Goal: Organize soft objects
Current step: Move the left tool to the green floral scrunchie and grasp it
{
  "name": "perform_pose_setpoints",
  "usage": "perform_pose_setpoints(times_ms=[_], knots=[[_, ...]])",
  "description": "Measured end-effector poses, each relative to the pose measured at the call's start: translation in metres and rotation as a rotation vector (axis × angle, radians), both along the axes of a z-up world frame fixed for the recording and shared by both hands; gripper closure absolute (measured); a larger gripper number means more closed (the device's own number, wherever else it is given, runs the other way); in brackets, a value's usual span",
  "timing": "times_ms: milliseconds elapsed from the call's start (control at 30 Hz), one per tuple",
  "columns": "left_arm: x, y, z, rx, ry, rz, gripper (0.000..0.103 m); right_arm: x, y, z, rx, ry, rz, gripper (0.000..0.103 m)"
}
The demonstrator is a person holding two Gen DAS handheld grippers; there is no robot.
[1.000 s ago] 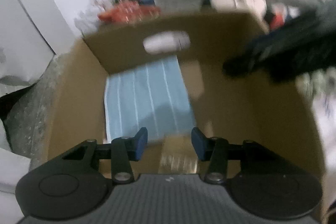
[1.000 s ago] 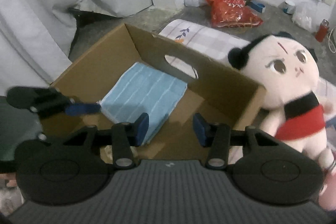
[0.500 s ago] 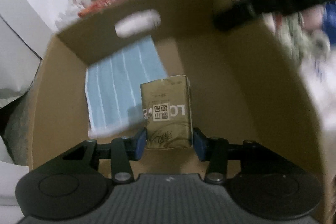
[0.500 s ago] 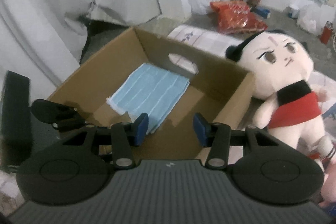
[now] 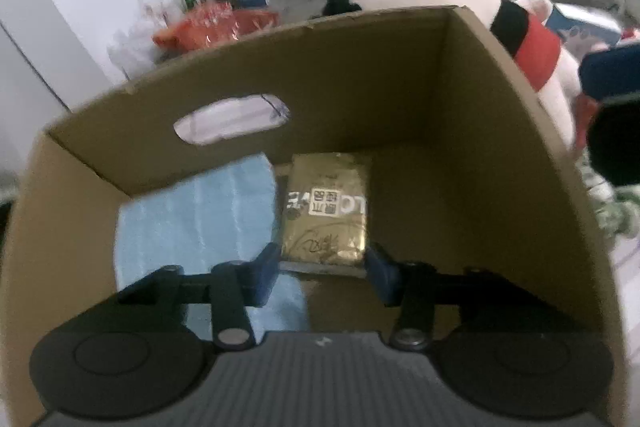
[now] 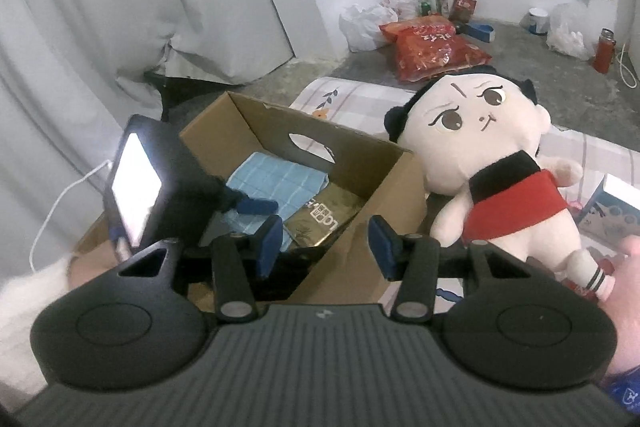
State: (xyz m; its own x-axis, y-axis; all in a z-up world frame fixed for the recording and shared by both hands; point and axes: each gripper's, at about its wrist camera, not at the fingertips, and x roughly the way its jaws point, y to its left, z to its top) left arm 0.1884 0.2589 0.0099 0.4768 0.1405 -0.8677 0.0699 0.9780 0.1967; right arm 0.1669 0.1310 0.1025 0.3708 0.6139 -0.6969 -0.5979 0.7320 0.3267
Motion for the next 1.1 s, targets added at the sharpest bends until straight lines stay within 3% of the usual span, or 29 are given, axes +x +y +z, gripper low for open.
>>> perform_pose_setpoints(times_ms=[67,233,367,500,633,733,867,1000,1100], knots=[[0.000,0.001,0.000,-0.052,0.020,0.017,0.057,-0.001,-0.005,-0.001,0.009,0.003,-0.005,0.056],[0.014,0.005,-0.002,-0.098,0.004,0.133,0.054,-0.003,-0.017,-0.002,0.001,-0.006,-0.028,0.056],[0.014,0.009,0.001,-0.109,0.007,0.151,0.029,-0.005,-0.037,0.003,0.031,-0.002,-0.056,0.056],[-0.001,0.003,0.015,-0.059,-0.017,0.148,0.032,-0.014,-0.078,0.016,0.051,-0.035,-0.095,0.055],[-0.040,-0.009,0.053,0.004,-0.080,0.150,0.037,-0.028,-0.150,0.027,0.050,-0.055,-0.167,0.054],[-0.072,-0.029,0.086,0.020,-0.166,0.107,0.039,-0.041,-0.208,0.026,0.033,-0.063,-0.238,0.054],[-0.103,-0.078,0.116,-0.073,-0.231,-0.013,0.040,-0.063,-0.276,0.014,0.010,-0.080,-0.308,0.051],[-0.096,-0.144,0.103,-0.144,-0.182,-0.198,0.044,-0.076,-0.319,-0.008,0.018,-0.105,-0.342,0.044],[-0.074,-0.188,0.075,-0.095,-0.165,-0.295,0.044,-0.081,-0.337,-0.027,0.059,-0.085,-0.350,0.043]])
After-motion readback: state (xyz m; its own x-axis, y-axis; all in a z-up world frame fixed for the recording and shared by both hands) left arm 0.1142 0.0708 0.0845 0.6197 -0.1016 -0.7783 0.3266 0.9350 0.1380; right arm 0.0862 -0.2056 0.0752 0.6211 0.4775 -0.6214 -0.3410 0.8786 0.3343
